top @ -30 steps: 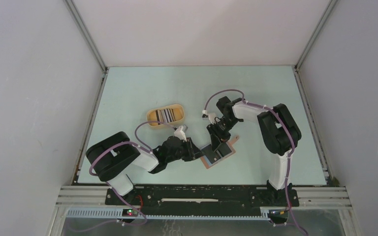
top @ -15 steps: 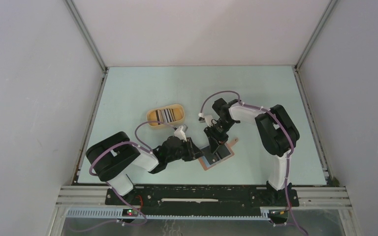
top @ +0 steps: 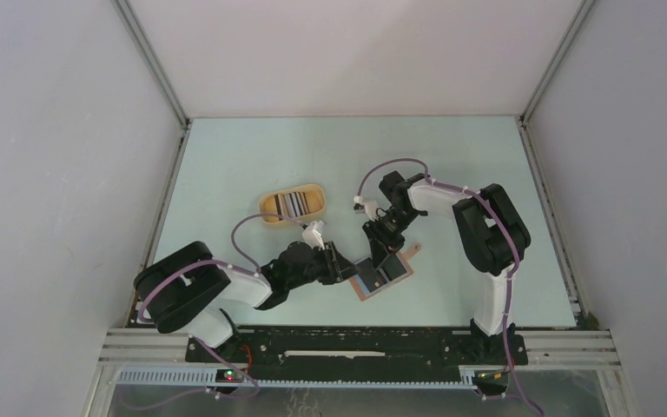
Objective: Put the credit cards into the card holder
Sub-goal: Insert the credit card into the card holder.
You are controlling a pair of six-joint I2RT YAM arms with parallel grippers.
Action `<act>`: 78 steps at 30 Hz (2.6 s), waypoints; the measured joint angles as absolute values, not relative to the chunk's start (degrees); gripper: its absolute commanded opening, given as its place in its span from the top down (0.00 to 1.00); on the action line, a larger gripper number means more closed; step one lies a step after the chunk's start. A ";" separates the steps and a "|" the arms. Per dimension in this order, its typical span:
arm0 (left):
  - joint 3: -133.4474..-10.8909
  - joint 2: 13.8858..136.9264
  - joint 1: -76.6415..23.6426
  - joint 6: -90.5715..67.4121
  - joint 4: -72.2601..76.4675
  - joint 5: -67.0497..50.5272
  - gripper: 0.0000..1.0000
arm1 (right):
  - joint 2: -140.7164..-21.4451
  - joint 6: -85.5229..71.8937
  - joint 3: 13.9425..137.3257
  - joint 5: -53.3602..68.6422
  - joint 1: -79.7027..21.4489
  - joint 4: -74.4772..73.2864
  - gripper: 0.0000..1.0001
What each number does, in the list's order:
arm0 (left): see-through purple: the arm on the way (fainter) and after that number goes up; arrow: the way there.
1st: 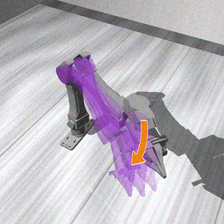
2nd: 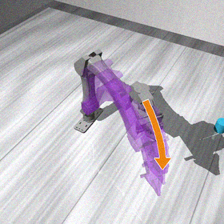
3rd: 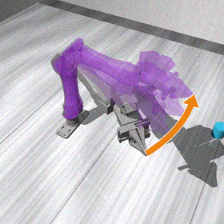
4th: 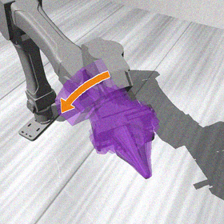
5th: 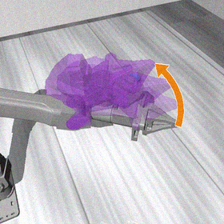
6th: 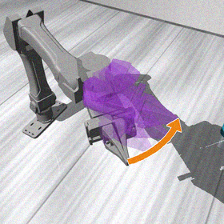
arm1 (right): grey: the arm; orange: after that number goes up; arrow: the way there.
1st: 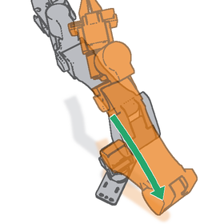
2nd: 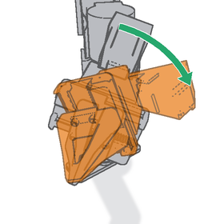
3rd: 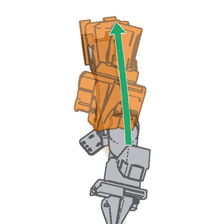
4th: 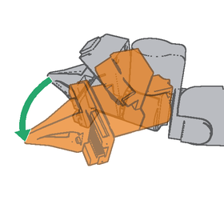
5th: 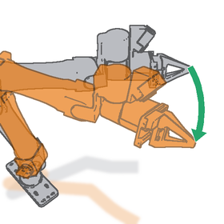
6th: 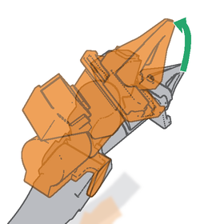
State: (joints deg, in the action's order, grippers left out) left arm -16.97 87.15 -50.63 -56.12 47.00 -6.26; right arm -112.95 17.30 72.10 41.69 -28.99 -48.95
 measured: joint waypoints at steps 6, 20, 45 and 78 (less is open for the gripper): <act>-15.70 86.13 -50.63 -57.19 46.72 -6.35 0.62 | -112.95 17.72 72.10 42.15 -29.02 -48.95 0.62; -13.91 88.16 -51.55 -62.57 53.25 -7.75 0.62 | -112.71 18.15 72.10 41.87 -29.02 -48.95 0.71; -12.45 91.81 -52.40 -64.60 58.30 -7.68 0.61 | -113.27 19.16 72.18 37.30 -31.29 -48.86 0.90; -12.45 98.56 -52.64 -68.40 66.41 -7.64 0.62 | -114.24 18.79 72.82 37.28 -31.33 -49.34 0.90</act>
State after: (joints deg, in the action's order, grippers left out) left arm -12.45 98.56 -52.64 -68.40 66.41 -7.64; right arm -114.24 18.79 72.82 37.28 -31.33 -49.34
